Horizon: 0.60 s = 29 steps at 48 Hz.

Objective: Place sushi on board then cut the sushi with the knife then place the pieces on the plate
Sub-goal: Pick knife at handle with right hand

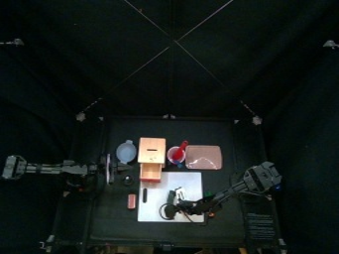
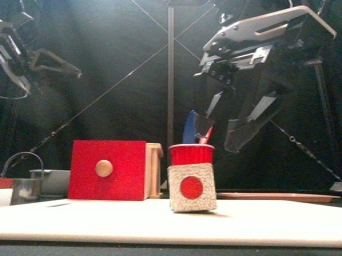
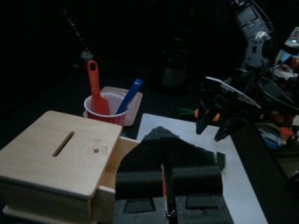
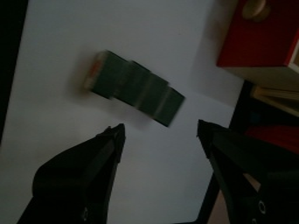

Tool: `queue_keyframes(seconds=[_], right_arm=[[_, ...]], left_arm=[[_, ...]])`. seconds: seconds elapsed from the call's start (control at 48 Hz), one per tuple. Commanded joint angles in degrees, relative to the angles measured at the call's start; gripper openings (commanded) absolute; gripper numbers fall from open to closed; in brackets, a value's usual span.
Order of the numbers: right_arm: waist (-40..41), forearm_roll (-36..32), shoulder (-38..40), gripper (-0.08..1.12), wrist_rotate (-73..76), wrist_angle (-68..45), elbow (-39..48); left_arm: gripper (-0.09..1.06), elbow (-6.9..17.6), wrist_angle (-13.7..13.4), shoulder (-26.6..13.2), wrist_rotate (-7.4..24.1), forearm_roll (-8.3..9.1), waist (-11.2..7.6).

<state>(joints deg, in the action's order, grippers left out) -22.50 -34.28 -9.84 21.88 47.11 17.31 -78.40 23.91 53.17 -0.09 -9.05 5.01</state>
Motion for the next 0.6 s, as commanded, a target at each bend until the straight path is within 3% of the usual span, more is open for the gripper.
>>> queue_keyframes(seconds=[0.021, 0.604], right_arm=[[0.35, 0.26, 2.29, 0.96, 0.35, 0.09, -1.93], [16.26, 3.25, 23.73, 0.96, 19.16, -13.18, 14.50]], left_arm=[[0.05, 0.88, 0.53, -0.26, 0.09, -0.26, 0.18], [0.05, 3.34, 0.53, -0.26, 0.44, 0.79, 0.26]])
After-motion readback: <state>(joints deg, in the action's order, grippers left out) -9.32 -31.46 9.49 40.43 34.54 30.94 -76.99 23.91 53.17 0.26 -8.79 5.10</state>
